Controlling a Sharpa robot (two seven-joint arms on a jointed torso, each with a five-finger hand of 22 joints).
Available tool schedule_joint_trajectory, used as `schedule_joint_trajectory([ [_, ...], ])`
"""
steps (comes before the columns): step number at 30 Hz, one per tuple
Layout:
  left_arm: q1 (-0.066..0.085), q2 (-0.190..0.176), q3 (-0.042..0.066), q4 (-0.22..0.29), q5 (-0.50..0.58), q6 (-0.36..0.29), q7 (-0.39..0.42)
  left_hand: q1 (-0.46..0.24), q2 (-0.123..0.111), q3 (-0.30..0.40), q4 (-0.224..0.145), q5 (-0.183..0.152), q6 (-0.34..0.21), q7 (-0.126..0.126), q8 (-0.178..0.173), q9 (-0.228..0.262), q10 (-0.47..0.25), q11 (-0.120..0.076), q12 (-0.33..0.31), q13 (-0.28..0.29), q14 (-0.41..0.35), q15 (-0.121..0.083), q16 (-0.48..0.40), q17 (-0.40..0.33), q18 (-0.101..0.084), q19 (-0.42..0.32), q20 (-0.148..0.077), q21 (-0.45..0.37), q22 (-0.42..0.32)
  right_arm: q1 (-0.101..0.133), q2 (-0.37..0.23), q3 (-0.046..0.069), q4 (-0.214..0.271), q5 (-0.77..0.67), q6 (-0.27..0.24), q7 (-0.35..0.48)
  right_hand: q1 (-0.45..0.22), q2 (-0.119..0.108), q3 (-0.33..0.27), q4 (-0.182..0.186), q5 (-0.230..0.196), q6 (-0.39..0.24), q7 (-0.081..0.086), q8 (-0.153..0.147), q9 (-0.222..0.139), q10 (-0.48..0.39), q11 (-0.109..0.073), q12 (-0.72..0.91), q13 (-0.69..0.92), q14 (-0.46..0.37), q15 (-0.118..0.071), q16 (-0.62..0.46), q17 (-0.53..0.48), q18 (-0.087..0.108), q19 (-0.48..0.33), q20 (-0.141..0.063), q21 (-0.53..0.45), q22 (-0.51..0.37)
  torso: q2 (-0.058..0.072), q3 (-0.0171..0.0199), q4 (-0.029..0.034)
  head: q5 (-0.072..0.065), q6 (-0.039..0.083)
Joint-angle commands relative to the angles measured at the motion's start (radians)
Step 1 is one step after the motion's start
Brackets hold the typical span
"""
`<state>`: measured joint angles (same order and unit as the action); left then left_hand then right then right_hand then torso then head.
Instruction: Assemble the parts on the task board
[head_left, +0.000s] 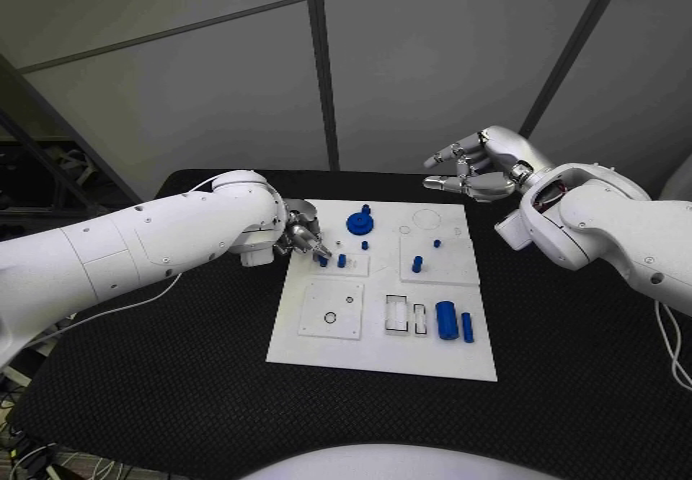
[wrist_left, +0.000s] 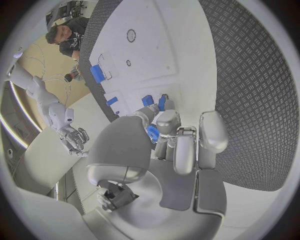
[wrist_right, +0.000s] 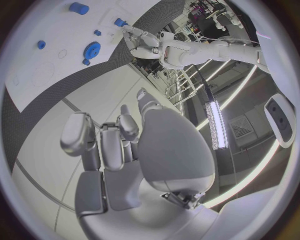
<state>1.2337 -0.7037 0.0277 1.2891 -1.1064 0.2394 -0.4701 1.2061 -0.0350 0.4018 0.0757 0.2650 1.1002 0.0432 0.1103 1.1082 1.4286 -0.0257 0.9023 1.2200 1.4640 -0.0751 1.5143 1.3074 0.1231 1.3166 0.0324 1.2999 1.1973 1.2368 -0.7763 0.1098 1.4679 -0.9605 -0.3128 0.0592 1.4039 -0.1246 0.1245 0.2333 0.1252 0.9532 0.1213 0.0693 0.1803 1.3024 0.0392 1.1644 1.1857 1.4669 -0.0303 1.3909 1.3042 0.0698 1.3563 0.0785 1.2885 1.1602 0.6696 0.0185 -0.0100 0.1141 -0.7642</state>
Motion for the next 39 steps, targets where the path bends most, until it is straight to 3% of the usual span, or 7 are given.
schedule_joint_trajectory([
  [1,-0.001,0.002,-0.001,-0.001,-0.007,0.002,-0.008,0.001,0.014,0.177,-0.169,0.002,0.009,0.001,0.002,-0.002,0.005,-0.003,0.006,0.001,0.091,-0.008,0.006,0.199,-0.031,0.008,-0.001,0.004,0.001,0.002,0.001,0.001,0.000,0.003,0.006,0.009,-0.005,0.003,-0.002,-0.003,0.006,0.004,0.000,-0.004,0.001,0.008,-0.001,0.004,0.001,0.040,-0.006,-0.005,0.001,0.018,-0.002,-0.004,-0.005,0.001,0.000,-0.0002,0.0000,0.001,-0.001],
  [19,-0.005,-0.001,-0.012,0.002,-0.012,0.037,-0.023,-0.002,0.010,0.184,-0.172,0.008,0.011,0.000,0.003,0.001,0.006,-0.003,0.004,-0.001,0.091,-0.008,0.006,0.199,-0.030,0.007,-0.001,0.003,0.000,0.002,0.004,0.001,-0.005,0.003,0.009,0.010,-0.005,0.003,-0.002,-0.003,0.006,0.004,0.000,-0.004,0.001,0.008,-0.001,0.004,0.001,0.040,-0.006,-0.005,0.001,0.018,-0.002,-0.004,-0.005,0.001,0.000,-0.0003,0.0000,0.003,-0.006],
  [36,-0.005,0.008,-0.014,0.001,-0.020,0.047,-0.018,-0.015,0.004,0.191,-0.170,0.014,0.016,-0.001,0.006,0.007,0.010,-0.003,0.008,0.000,0.092,-0.008,0.008,0.201,-0.031,0.009,-0.002,0.004,0.003,0.002,0.007,0.001,-0.006,0.003,0.009,0.011,-0.005,0.003,-0.002,-0.003,0.006,0.004,0.000,-0.004,0.001,0.008,-0.001,0.004,0.001,0.040,-0.006,-0.005,0.001,0.018,-0.002,-0.004,-0.005,0.001,0.000,0.0001,-0.0006,0.005,-0.009],
  [39,-0.005,0.011,-0.014,0.000,-0.011,0.057,-0.019,-0.036,-0.004,0.191,-0.158,0.003,0.025,-0.006,0.012,0.015,0.014,-0.007,0.007,-0.002,0.092,-0.009,0.010,0.204,-0.032,0.011,-0.002,0.006,0.007,0.002,0.007,0.001,-0.006,0.003,0.008,0.011,-0.005,0.003,-0.002,-0.003,0.006,0.004,0.000,-0.004,0.001,0.008,-0.001,0.004,0.001,0.040,-0.006,-0.005,0.001,0.018,-0.002,-0.004,-0.005,0.001,0.000,0.0005,-0.0006,0.004,-0.010],
])
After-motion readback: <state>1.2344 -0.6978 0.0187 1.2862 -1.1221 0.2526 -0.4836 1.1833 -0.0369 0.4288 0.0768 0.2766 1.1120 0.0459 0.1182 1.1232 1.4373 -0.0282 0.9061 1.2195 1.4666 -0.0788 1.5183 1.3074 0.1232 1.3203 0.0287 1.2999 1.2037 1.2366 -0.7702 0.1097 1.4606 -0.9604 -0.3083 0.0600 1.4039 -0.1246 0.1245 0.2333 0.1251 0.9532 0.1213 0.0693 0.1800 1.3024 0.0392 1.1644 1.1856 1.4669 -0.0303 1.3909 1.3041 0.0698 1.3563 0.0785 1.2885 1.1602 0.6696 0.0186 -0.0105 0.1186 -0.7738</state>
